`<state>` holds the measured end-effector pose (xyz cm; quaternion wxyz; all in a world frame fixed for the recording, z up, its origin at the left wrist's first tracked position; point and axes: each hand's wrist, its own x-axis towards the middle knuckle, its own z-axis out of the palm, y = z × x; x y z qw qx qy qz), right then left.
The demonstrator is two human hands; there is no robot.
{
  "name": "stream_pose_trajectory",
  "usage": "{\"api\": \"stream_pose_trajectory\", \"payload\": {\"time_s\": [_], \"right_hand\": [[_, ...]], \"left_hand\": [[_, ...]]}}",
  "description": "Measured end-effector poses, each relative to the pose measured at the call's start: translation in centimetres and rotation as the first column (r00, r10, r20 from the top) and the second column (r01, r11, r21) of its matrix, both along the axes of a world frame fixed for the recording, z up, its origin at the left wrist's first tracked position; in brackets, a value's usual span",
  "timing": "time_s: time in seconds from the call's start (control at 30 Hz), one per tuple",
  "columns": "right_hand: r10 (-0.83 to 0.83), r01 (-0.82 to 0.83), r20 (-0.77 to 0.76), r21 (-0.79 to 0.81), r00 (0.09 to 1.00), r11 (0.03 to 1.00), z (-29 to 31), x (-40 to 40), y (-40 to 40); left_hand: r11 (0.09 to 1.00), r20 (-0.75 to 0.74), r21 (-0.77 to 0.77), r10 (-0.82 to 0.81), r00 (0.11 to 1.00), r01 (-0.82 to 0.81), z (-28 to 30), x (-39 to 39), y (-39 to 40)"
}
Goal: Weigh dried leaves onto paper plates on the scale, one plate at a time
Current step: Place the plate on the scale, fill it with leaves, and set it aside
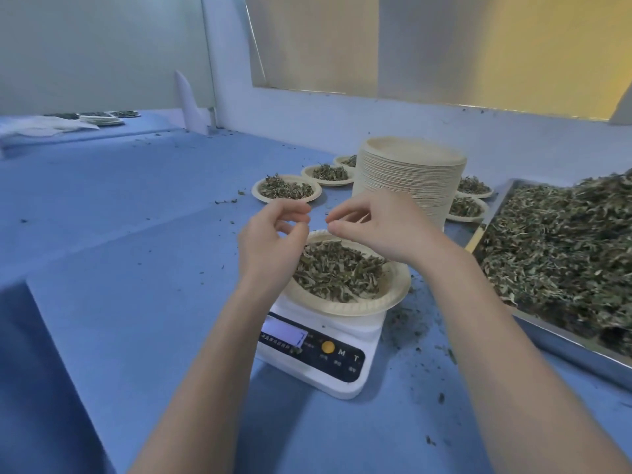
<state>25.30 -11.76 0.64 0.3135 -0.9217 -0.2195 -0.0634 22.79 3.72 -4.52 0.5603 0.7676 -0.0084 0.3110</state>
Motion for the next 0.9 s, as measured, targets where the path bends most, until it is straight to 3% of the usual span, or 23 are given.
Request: {"api": "stream_pose_trajectory", "payload": {"time_s": [0.23,0.3,0.4,0.53,0.63,0.77,0.9], "right_hand": [[0.035,-0.039,-0.041,-0.106,0.999,0.994,-0.6,-0.3,1.1],[-0.005,0.002,-0.022,-0.116,1.0,0.993,-0.3,-0.3,0.7],[-0.132,0.099,-0.116,-0.254,0.984,0.962,0.6,-0.6,-1.1],[-0.387,0.22,-0.301,-0.465,0.871,0.857,0.1,-1.4,-4.0],[-0.381,0.261,-0.406,-0.321,0.831,0.91,-1.4,-1.9,-4.6],[-0.353,0.36,-0.426,-0.068,0.833,0.931,-2.0,-2.2,-4.2],[-0.359,0.428,-0.4,0.096,0.844,0.899,-0.4,-2.0,-3.6]], "left_hand": [[0.99,-0.101,-0.105,0.085,0.991,-0.095,-1.1,-0.5,2.0],[0.995,-0.184,-0.054,0.068,0.981,-0.079,-1.3,-0.3,2.6],[0.999,-0.35,0.039,-0.01,0.937,0.025,-2.0,0.1,2.6],[0.993,-0.437,0.061,-0.063,0.897,0.099,-2.3,0.6,1.8],[0.99,-0.466,0.08,-0.064,0.883,0.114,-1.7,0.4,1.2],[0.991,-0.491,0.108,-0.013,0.871,0.076,0.0,0.0,1.0],[0.997,-0.493,-0.069,-0.072,0.867,0.044,2.9,-0.3,2.4]]}}
